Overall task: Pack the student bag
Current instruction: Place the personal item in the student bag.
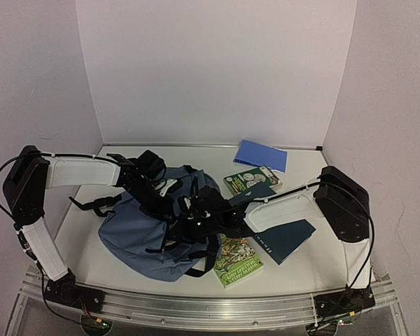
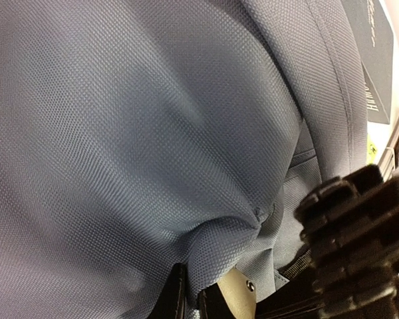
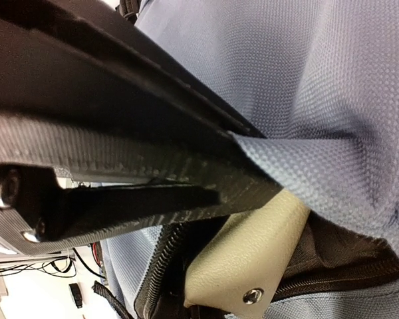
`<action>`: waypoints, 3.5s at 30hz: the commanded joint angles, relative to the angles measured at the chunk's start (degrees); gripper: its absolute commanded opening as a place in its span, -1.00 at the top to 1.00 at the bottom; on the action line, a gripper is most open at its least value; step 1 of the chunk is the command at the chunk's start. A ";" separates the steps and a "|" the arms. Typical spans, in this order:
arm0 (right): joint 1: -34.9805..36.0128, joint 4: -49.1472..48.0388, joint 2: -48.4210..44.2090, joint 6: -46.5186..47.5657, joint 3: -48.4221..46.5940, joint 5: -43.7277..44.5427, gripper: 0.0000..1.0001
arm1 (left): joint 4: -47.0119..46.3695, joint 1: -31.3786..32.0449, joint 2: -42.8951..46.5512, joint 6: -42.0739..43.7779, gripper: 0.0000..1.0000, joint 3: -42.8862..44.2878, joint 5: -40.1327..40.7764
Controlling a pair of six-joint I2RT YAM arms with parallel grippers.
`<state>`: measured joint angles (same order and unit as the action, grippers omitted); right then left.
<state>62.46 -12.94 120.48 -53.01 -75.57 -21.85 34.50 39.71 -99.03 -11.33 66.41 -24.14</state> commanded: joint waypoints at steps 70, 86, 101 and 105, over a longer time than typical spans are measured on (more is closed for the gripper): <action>4.58 0.20 -12.57 -13.65 9.70 15.42 0.30 | -2.62 1.81 1.63 -3.40 1.00 2.67 -6.23; 0.65 2.09 -5.20 -8.75 5.14 10.42 0.56 | -2.94 1.86 1.35 -3.02 1.00 2.61 -8.09; 0.59 -2.89 -0.21 -11.39 3.78 7.54 0.45 | -4.03 1.86 1.24 -2.91 1.00 2.19 -11.44; 0.56 -7.04 1.56 -13.89 4.29 7.42 0.59 | -4.52 1.86 1.34 -3.29 1.00 2.01 -12.44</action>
<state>63.13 -15.22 119.48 -64.12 -70.56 -13.91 34.26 41.12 -99.72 -14.85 67.37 -29.50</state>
